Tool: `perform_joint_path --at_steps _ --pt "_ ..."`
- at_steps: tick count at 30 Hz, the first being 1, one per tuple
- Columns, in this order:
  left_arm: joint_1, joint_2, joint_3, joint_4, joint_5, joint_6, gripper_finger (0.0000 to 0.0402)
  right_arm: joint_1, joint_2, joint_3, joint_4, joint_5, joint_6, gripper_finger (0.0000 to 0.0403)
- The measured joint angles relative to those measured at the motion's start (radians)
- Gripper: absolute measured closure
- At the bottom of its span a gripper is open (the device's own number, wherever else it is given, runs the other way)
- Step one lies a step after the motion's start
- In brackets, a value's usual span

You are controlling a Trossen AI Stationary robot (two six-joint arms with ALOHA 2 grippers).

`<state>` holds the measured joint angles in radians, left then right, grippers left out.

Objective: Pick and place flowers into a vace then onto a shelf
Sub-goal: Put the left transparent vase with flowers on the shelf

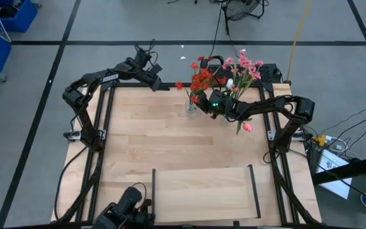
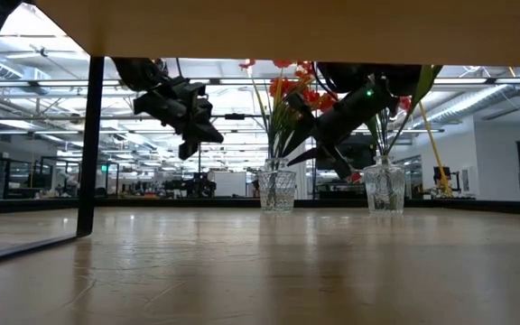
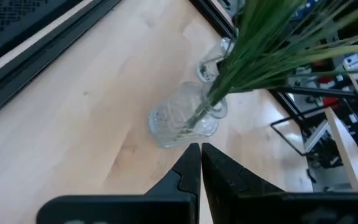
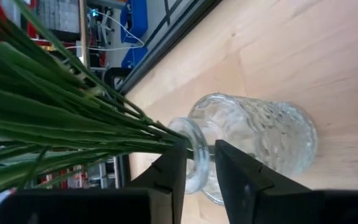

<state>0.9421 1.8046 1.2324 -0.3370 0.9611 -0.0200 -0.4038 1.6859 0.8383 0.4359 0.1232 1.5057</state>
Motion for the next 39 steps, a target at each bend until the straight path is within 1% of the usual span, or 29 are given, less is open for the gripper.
perform_joint_path --at_steps 3,7,9,13,15,17,21,28,36,39 --pt "-0.014 0.0 0.0 0.0 0.006 0.016 0.0383 0.0 0.0 0.0 0.01 -0.006 -0.001 0.0326" --pt "-0.023 0.0 0.0 0.001 0.006 0.02 0.0383 -0.001 0.0 0.0 0.004 -0.046 -0.004 0.0324" --pt "-0.024 0.0 0.0 0.001 0.007 0.02 0.0383 -0.001 0.002 0.0 0.0 -0.051 -0.006 0.0329" --pt "-0.022 0.0 0.0 0.001 0.006 0.023 0.0383 -0.003 0.037 0.001 0.051 -0.103 -0.01 0.0358" --pt "-0.023 0.0 0.0 0.001 0.007 0.023 0.0383 -0.001 0.065 0.002 0.108 -0.102 -0.01 0.0381" --pt "-0.023 0.0 0.0 0.001 0.007 0.019 0.0383 0.001 0.088 0.002 0.164 -0.099 -0.006 0.0393" --pt "-0.023 0.0 0.0 -0.002 0.005 0.023 0.0383 0.002 0.112 0.002 0.197 -0.1 0.024 0.0393" --pt "-0.013 0.0 0.0 -0.01 -0.029 0.021 0.0383 -0.002 0.108 -0.001 0.253 -0.094 -0.022 0.0399" --pt "0.025 0.0 0.0 -0.011 -0.08 0.032 0.0383 -0.002 0.107 -0.002 0.361 -0.098 -0.003 0.0401" --pt "0.047 0.0 0.0 -0.01 -0.088 0.048 0.0383 -0.002 0.096 -0.001 0.369 -0.095 -0.003 0.0402"
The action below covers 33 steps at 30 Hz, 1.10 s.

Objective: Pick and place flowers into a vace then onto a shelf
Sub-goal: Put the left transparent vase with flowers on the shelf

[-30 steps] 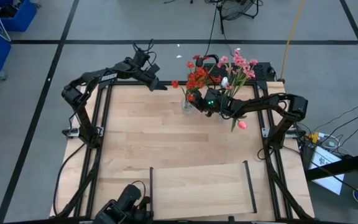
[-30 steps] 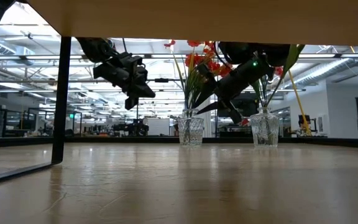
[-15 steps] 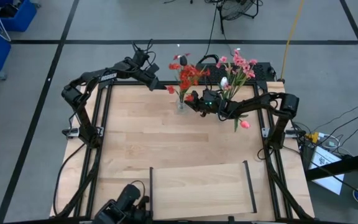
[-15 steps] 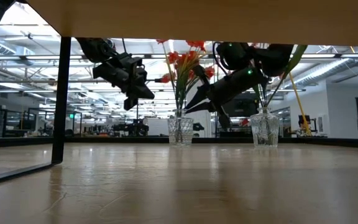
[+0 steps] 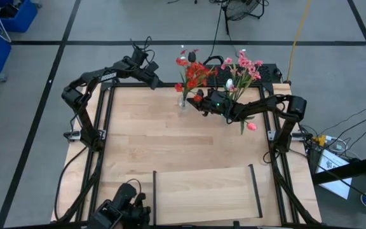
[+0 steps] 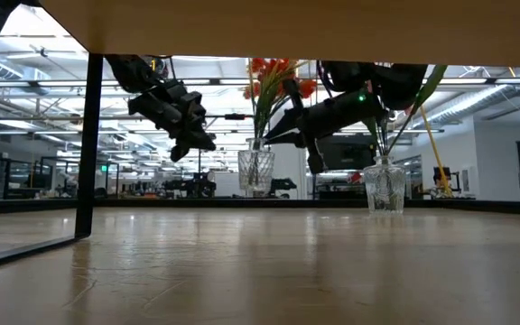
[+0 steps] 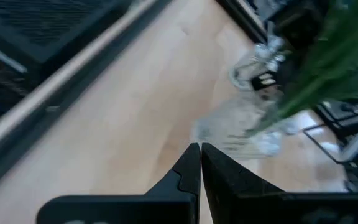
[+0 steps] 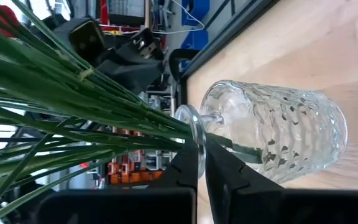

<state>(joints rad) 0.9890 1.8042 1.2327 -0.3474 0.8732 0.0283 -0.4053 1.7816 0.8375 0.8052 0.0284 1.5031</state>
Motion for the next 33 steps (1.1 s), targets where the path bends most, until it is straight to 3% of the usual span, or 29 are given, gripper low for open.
perform_joint_path --at_steps 7,23,33 --pt "0.044 0.0 0.0 0.0 -0.103 -0.004 0.0383 0.002 -0.059 0.002 -0.037 -0.003 -0.003 0.0402" --pt "0.084 0.0 0.001 0.008 -0.117 -0.002 0.0383 -0.001 -0.272 0.002 -0.183 -0.04 -0.054 0.0403" --pt "0.083 -0.001 0.001 0.004 -0.106 -0.055 0.0383 0.013 -0.402 0.002 -0.288 -0.196 -0.054 0.0403"
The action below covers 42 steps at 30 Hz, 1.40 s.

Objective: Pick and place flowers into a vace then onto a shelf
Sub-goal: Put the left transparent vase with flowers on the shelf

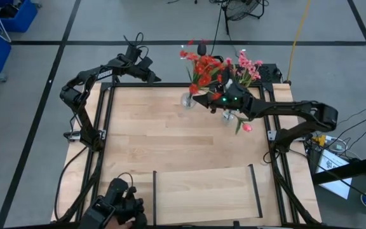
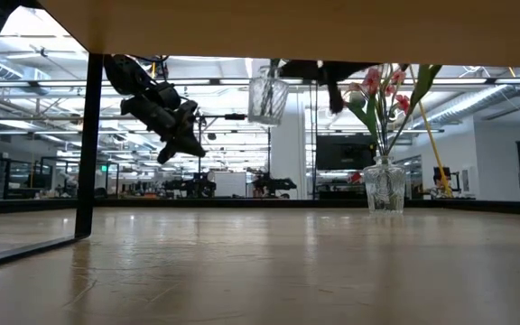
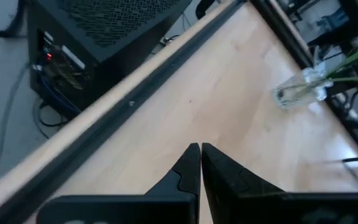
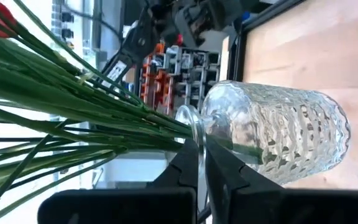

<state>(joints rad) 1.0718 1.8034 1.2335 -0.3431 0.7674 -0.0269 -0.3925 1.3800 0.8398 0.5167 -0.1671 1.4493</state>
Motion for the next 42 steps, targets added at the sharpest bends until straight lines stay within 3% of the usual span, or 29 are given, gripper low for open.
perform_joint_path --at_steps 9,20,30,35,42 --pt "0.0 -0.04 0.0 -0.006 0.153 -0.152 0.0383 0.005 -0.135 0.0 -0.088 -0.13 -0.023 0.0403" --pt "-0.013 -0.285 0.0 -0.006 0.119 -0.266 0.0383 0.042 -0.163 0.0 -0.116 -0.286 -0.022 0.0403" --pt "-0.107 -0.538 0.0 -0.005 0.023 -0.29 0.0383 0.087 -0.172 0.0 -0.072 -0.384 -0.011 0.0403" --pt "-0.137 -0.606 0.0 -0.044 -0.006 -0.291 0.0383 0.112 -0.18 0.008 -0.062 -0.382 0.023 0.0403" --pt "-0.163 -0.636 0.0 -0.177 -0.011 -0.271 0.0383 0.204 -0.181 0.084 -0.112 -0.303 0.016 0.0403"
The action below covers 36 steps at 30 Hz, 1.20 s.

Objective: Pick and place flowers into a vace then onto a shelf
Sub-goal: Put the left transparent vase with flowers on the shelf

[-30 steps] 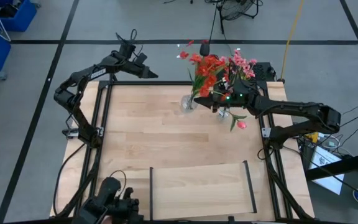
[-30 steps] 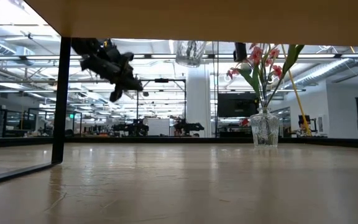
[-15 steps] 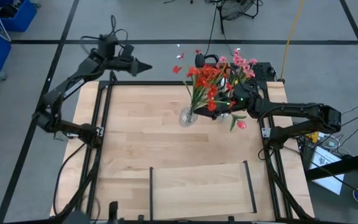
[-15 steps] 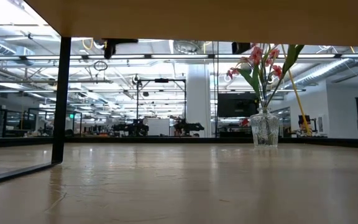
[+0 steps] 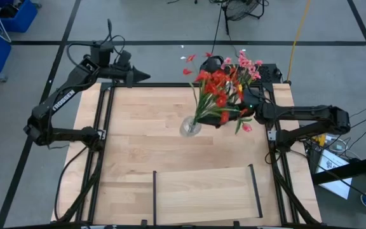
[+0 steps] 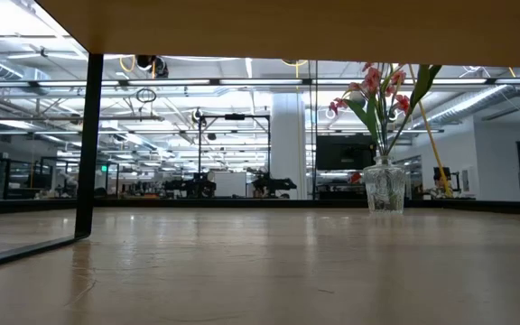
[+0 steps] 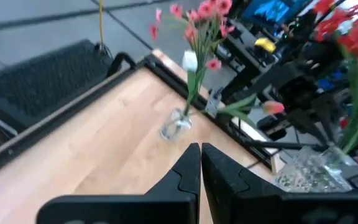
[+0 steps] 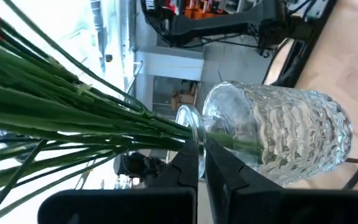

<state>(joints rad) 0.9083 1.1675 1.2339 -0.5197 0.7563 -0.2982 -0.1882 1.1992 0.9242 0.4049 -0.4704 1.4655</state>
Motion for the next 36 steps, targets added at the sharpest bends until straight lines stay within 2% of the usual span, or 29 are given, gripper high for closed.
perform_joint_path --at_steps 6,17,24,28,36 --pt "-0.04 -0.017 0.0 -0.073 -0.001 0.032 0.0383 0.084 0.0 0.072 -0.107 0.073 -0.024 0.0403" --pt "-0.107 -0.024 0.0 -0.084 -0.051 0.039 0.0383 0.253 0.014 0.097 -0.122 0.181 0.013 0.0403" --pt "-0.136 -0.024 0.0 -0.084 -0.061 0.052 0.0383 0.343 0.054 0.103 -0.157 0.184 0.04 0.0403" --pt "-0.154 -0.024 0.0 -0.084 -0.06 0.054 0.0383 0.369 0.116 0.178 -0.214 0.15 -0.003 0.0403" --pt "-0.172 -0.024 0.0 -0.086 -0.06 0.065 0.0383 0.398 0.285 0.334 -0.208 0.049 -0.079 0.0403"
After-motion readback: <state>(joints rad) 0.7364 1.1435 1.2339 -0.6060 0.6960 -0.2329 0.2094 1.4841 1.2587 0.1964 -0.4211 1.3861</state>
